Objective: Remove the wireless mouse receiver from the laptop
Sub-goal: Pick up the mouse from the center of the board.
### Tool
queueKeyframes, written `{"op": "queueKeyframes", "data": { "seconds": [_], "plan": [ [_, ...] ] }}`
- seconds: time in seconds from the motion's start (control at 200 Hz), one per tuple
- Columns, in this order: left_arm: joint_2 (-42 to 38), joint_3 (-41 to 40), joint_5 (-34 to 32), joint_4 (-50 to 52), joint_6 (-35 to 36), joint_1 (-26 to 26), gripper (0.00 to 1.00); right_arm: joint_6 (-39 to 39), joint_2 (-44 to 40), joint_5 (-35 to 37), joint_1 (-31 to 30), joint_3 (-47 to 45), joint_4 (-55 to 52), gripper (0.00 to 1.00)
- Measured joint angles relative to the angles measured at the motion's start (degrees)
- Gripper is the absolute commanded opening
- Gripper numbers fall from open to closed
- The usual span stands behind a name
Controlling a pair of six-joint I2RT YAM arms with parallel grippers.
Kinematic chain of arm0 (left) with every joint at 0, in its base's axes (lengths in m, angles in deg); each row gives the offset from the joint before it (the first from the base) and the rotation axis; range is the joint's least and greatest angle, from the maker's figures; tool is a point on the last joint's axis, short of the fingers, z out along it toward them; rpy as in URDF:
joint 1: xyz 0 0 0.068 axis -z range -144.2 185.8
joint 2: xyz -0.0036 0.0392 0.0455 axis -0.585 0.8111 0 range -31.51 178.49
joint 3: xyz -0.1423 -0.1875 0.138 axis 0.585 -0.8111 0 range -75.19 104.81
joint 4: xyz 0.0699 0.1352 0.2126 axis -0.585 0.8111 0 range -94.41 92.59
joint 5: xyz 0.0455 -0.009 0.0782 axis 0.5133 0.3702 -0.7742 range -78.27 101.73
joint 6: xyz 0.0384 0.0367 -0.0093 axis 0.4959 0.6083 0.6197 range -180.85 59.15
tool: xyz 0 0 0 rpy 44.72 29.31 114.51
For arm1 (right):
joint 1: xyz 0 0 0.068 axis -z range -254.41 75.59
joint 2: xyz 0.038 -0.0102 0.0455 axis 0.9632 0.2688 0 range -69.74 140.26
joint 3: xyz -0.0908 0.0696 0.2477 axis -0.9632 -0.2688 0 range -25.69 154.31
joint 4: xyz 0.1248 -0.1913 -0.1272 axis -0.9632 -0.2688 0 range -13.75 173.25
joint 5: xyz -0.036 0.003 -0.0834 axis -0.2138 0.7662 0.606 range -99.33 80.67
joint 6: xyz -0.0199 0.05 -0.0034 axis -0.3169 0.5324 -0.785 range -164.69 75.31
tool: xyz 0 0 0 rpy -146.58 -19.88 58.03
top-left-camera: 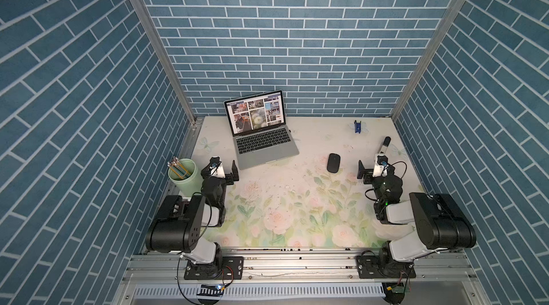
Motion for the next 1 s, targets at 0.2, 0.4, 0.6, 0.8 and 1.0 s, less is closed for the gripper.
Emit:
{"op": "queueKeyframes", "data": {
  "seconds": [0.2,0.4,0.6,0.8,1.0],
  "plan": [
    [0.0,0.0,0.0,0.0,0.0,0.0,1.0,0.0,0.0,0.0,0.0,0.0,0.0,1.0],
    [0.0,0.0,0.0,0.0,0.0,0.0,1.0,0.0,0.0,0.0,0.0,0.0,0.0,1.0],
    [0.0,0.0,0.0,0.0,-0.02,0.0,1.0,0.0,0.0,0.0,0.0,0.0,0.0,1.0],
    [0.0,0.0,0.0,0.0,-0.02,0.0,1.0,0.0,0.0,-0.02,0.0,0.0,-0.02,1.0],
    [0.0,0.0,0.0,0.0,-0.02,0.0,1.0,0.0,-0.02,-0.15,0.04,0.0,-0.22,0.92]
  ]
}}
